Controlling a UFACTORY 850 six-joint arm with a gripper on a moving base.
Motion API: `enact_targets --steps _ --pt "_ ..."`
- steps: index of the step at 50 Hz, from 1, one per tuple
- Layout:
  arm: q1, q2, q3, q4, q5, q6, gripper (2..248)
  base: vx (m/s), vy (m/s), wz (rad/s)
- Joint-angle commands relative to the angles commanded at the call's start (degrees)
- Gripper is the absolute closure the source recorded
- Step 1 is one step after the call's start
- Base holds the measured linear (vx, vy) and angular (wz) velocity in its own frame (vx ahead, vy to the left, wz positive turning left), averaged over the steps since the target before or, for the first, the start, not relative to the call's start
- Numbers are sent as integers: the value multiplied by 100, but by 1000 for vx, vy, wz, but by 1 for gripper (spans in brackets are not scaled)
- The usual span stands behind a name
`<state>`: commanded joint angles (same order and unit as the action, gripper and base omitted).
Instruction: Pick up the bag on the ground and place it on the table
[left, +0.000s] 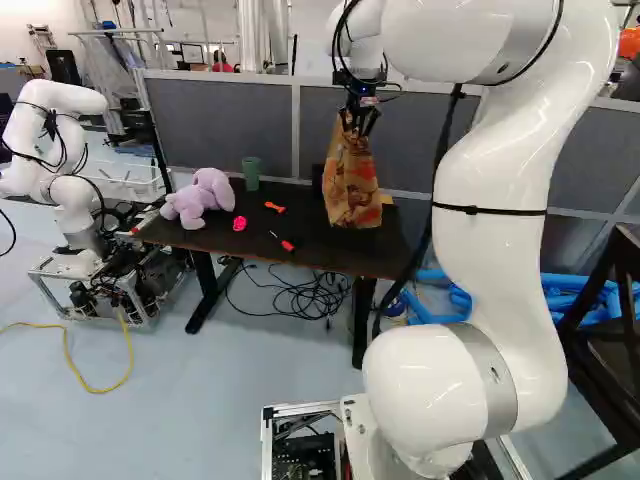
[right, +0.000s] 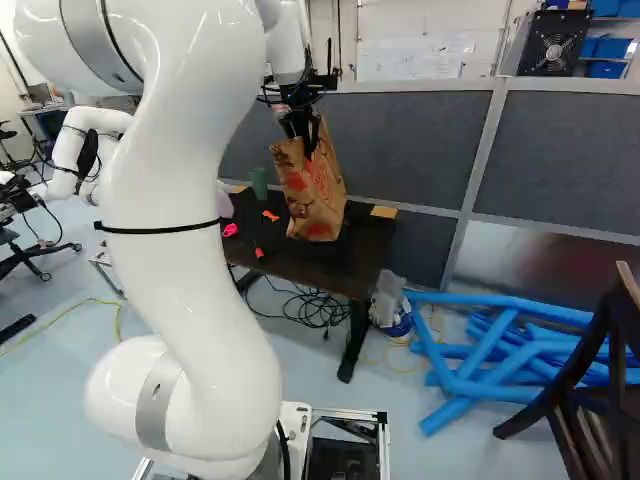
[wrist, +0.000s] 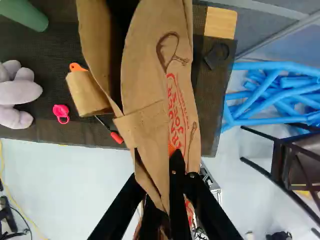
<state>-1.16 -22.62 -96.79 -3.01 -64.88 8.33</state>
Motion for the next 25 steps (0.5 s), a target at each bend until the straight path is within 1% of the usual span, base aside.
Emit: enact_targets --steps 17,25 --pt "9 -442 -588 0 0 -1021 227 0 0 0" --pt "9 -438 -583 0 0 -1515 227 0 0 0"
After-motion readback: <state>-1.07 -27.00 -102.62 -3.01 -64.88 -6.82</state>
